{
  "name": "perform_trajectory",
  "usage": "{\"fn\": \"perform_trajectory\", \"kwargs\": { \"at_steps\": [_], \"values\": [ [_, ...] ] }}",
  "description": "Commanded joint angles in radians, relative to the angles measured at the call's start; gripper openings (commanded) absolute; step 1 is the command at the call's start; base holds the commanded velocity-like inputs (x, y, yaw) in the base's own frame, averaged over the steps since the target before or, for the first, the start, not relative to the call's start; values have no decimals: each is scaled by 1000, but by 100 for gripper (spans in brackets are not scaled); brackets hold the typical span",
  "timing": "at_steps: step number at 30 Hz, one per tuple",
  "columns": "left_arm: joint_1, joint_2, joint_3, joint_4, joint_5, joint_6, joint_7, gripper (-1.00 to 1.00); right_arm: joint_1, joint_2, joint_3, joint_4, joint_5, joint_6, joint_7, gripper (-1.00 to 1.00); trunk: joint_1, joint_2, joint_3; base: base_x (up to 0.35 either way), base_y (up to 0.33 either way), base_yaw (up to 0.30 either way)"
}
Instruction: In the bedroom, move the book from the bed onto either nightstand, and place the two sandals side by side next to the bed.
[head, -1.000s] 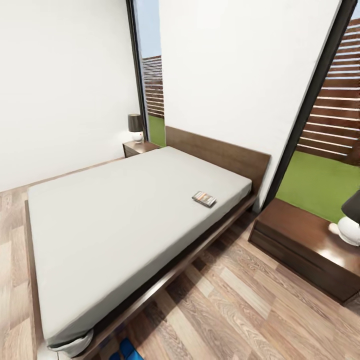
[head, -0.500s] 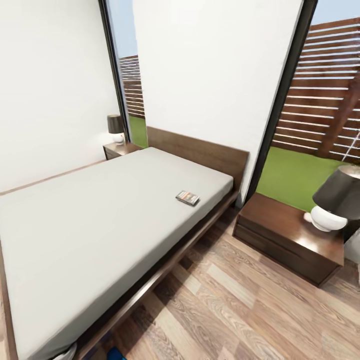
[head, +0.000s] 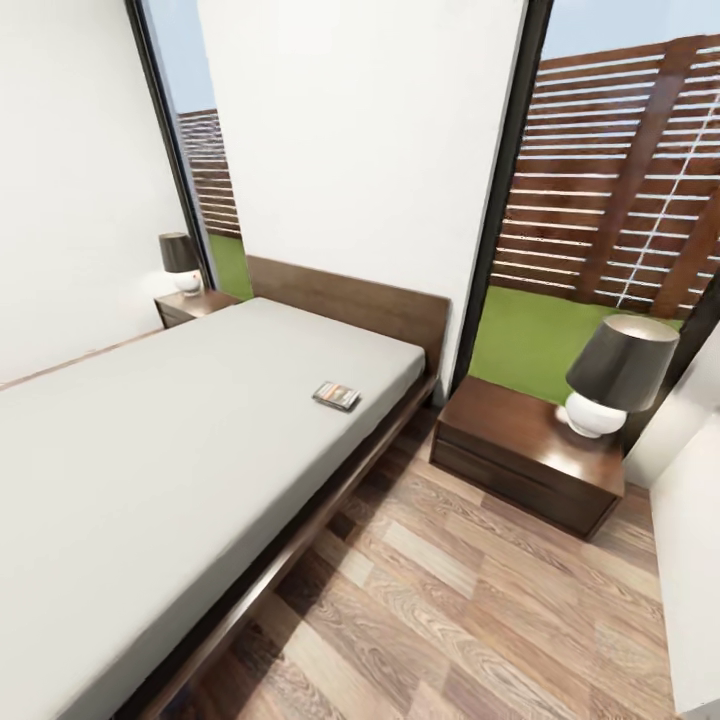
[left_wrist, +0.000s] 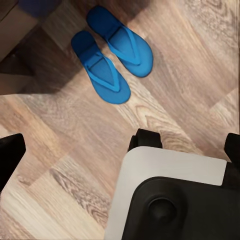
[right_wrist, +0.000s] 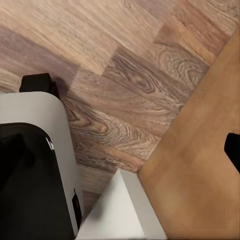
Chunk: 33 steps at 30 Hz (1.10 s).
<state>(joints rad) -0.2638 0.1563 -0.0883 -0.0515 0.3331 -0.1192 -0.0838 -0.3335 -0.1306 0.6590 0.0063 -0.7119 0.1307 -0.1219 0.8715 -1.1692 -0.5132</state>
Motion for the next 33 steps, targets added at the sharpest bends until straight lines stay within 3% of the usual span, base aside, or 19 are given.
{"fn": "perform_trajectory", "kwargs": {
  "at_steps": [1, 33],
  "values": [
    [0, 0, -8, 1, 11, -3, -4, 100, -1, 0, 8, 0, -6, 4, -2, 100, 0, -1, -1, 0, -1, -272],
    [-1, 1, -8, 1, 11, -3, -4, 100, -1, 5, 9, -2, -6, 4, -2, 100, 0, -1, -1, 0, 0, -246]
  ]
}}
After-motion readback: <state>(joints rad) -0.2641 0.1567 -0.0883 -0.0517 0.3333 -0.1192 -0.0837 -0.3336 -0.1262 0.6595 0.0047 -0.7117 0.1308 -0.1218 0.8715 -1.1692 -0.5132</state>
